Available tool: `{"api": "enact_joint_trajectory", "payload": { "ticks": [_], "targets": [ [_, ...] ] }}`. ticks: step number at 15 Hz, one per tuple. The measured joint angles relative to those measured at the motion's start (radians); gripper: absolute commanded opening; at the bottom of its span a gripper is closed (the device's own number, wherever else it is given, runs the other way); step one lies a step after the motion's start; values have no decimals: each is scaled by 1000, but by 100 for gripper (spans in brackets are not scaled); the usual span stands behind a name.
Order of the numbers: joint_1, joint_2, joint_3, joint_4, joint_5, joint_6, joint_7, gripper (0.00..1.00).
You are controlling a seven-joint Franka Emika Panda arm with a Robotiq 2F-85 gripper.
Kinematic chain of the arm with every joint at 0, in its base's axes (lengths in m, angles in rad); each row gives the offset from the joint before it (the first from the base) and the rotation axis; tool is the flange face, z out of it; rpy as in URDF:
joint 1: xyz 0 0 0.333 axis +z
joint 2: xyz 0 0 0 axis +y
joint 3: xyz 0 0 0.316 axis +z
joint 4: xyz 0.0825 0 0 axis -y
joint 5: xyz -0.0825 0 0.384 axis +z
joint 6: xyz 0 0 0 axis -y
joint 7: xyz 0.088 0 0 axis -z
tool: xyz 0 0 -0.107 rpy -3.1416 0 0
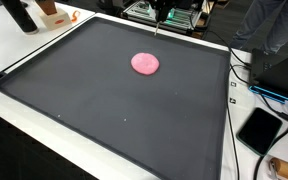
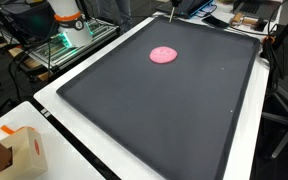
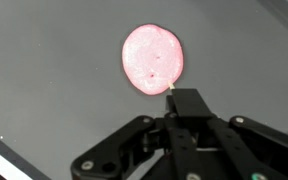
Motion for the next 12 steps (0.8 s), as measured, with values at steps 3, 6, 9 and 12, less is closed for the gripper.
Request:
{"api": "enact_joint_trajectory", "payload": {
  "ticks": [3, 6, 9, 12],
  "targets": [
    [0, -27, 7, -9, 1, 0, -37, 3],
    [0, -41, 17, -12, 0, 0, -54, 13],
    [0, -45, 22, -14, 0, 0, -56, 13],
    [0, -45, 22, -15, 0, 0, -57, 13]
  ]
}}
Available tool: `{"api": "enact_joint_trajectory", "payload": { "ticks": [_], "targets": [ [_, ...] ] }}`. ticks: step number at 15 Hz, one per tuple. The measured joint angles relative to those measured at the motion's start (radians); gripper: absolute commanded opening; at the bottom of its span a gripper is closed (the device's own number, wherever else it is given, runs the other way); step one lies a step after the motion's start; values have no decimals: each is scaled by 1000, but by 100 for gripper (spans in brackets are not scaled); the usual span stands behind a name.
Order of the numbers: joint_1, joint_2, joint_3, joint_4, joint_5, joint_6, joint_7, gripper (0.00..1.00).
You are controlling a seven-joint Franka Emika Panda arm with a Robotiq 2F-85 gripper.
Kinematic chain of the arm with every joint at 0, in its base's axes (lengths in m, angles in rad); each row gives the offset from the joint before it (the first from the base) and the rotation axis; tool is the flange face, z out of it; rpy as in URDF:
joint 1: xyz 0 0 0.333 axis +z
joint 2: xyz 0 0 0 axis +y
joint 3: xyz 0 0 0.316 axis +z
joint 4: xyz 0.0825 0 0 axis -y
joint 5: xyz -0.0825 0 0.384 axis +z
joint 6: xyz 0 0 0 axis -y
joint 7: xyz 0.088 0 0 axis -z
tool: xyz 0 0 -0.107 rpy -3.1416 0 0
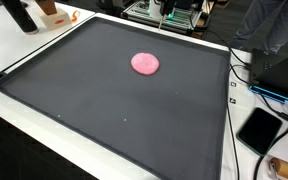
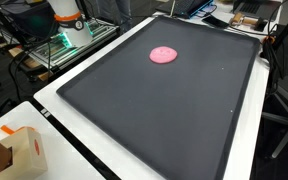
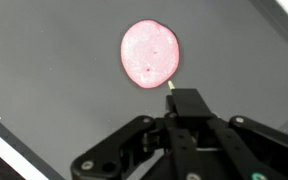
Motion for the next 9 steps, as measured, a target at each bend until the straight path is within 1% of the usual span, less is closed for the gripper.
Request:
{"api": "enact_joint_trajectory", "payload": {
  "ticks": [6, 7, 9],
  "targets": [
    [0, 0, 0, 0, 0, 0, 0, 13],
    [0, 0, 0, 0, 0, 0, 0, 3],
    [-2, 1, -1, 1, 1, 0, 1, 3]
  ]
}}
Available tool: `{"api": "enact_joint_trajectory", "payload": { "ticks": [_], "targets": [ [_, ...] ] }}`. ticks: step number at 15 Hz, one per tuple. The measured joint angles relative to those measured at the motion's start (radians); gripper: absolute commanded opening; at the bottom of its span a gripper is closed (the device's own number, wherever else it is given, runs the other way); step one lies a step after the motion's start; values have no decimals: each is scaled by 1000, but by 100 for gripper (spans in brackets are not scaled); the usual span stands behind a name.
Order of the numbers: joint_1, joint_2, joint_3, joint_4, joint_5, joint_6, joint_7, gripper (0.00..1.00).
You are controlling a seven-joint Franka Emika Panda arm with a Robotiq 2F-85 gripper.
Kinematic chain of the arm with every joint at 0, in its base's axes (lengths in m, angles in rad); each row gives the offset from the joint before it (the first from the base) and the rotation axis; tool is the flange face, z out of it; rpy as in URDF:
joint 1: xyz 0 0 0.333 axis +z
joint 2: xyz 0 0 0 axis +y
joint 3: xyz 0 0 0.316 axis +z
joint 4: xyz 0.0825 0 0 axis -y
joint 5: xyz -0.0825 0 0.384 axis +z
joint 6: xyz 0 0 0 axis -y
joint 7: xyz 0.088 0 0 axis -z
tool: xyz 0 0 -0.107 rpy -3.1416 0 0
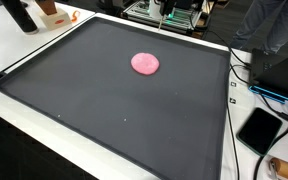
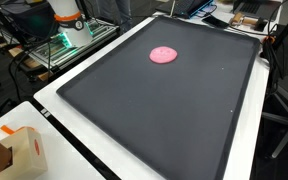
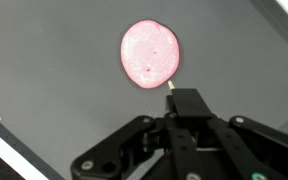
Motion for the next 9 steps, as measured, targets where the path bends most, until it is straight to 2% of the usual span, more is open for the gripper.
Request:
{"api": "enact_joint_trajectory", "payload": {
  "ticks": [2, 9],
  "targets": [
    [-15, 8, -5, 1, 38, 4, -11, 3],
    [-99, 60, -25, -36, 263, 98, -221, 3]
  ]
}}
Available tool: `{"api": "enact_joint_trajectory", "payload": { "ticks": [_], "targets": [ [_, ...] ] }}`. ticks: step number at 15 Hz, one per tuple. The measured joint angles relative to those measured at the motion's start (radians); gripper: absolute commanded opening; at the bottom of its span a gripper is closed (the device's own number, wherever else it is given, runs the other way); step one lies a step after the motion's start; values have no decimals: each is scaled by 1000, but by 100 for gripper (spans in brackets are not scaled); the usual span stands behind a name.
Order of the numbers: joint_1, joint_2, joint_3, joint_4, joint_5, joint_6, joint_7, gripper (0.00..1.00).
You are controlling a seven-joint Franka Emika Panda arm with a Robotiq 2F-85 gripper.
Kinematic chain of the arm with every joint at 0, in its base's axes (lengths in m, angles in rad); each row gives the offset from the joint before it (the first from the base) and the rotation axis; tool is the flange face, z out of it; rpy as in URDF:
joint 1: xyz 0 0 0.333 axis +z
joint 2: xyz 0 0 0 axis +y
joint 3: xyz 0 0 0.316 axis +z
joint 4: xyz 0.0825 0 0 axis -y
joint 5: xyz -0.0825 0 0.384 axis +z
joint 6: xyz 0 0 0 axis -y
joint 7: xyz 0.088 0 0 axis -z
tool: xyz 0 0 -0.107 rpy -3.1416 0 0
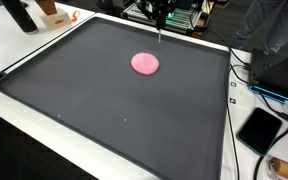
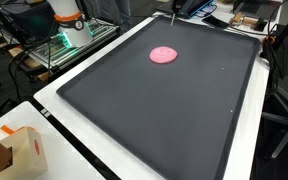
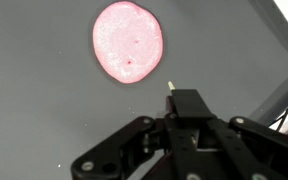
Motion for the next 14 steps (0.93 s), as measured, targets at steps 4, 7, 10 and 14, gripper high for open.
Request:
{"api": "enact_joint_trajectory", "payload": {
  "ticks": [4, 7, 10, 14],
  "targets": [
    [-17, 16, 0, -56, 55, 48, -77, 3],
    [-19, 23, 0, -98, 63, 91, -81, 3],
    [-19, 31, 0, -136, 63, 157, -69, 3],
    [-18, 50, 1, -169, 61, 227, -49, 3]
  ]
}}
